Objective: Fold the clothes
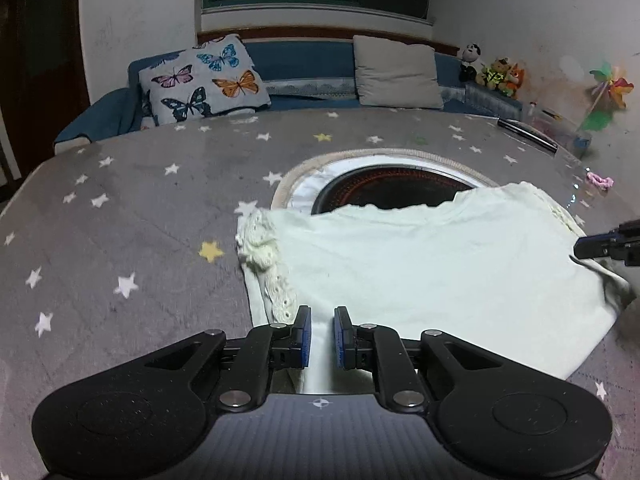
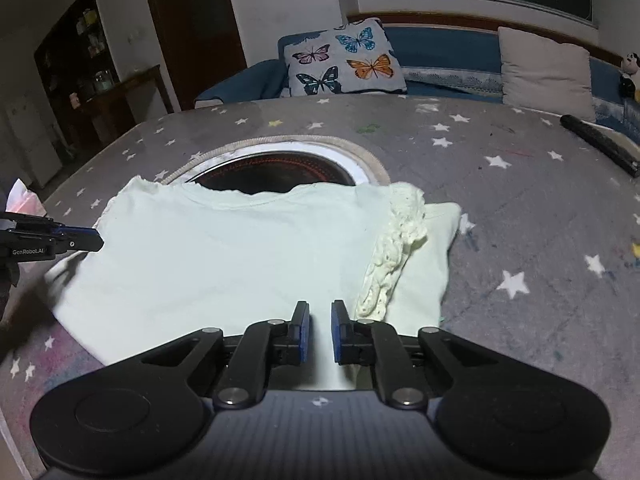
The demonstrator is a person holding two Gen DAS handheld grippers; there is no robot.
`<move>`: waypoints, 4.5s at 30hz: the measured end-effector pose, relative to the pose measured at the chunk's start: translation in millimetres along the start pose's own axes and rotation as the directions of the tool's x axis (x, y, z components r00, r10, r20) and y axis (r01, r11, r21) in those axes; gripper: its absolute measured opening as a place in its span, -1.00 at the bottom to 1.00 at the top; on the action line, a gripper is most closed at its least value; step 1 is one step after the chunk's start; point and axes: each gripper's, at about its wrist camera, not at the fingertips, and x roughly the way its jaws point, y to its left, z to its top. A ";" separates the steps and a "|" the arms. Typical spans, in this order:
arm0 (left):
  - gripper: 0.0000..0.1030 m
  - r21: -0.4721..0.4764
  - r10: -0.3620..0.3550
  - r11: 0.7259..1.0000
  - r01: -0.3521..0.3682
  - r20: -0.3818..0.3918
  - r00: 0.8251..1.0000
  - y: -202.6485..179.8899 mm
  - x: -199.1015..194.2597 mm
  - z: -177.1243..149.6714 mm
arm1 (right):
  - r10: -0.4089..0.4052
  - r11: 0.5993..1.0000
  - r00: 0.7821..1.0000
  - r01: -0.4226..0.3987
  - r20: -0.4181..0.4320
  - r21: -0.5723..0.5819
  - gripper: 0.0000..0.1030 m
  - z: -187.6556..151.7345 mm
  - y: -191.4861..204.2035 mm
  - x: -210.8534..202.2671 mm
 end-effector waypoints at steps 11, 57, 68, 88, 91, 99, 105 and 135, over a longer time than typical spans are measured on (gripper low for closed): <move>-0.63 -0.014 0.020 1.000 -0.020 0.015 1.000 4.5 36.8 36.6 | -0.030 0.999 0.998 0.029 0.053 0.018 -0.68 49.8 -2.3 45.0; 0.13 -0.212 0.102 0.973 -0.096 0.014 0.995 7.3 -34.2 -32.3 | 0.038 0.999 0.997 -0.038 0.065 -0.003 -0.36 41.8 46.1 13.9; 0.06 -0.330 0.046 0.943 -0.042 0.004 0.999 8.8 -51.8 -55.6 | 0.182 0.974 0.983 -0.183 -0.019 -0.134 -0.36 66.8 132.1 37.6; -0.75 -0.369 -0.102 0.917 0.152 0.150 0.983 -3.6 -67.8 -41.1 | 0.220 0.938 0.941 -0.277 -0.256 -0.211 0.00 115.2 236.6 111.0; -0.76 -0.358 -0.118 0.918 0.168 0.159 0.980 -9.5 -67.4 -37.8 | 0.195 0.935 0.933 -0.270 -0.302 -0.231 0.08 118.4 246.0 125.9; -0.76 -0.329 -0.135 0.926 0.185 0.169 0.976 -19.5 -66.8 -26.1 | 0.091 0.925 0.939 -0.204 -0.333 -0.322 0.00 114.0 257.2 139.5; -0.74 -0.295 -0.157 0.933 0.207 0.182 0.971 -29.9 -68.0 -19.3 | 0.068 0.920 0.952 -0.176 -0.299 -0.351 -0.64 109.5 251.2 128.2; 0.07 -0.067 -0.227 0.970 0.232 0.072 0.971 -145.8 -18.8 18.6 | 0.244 0.877 0.969 -0.240 0.045 0.417 -0.79 53.7 -51.8 8.0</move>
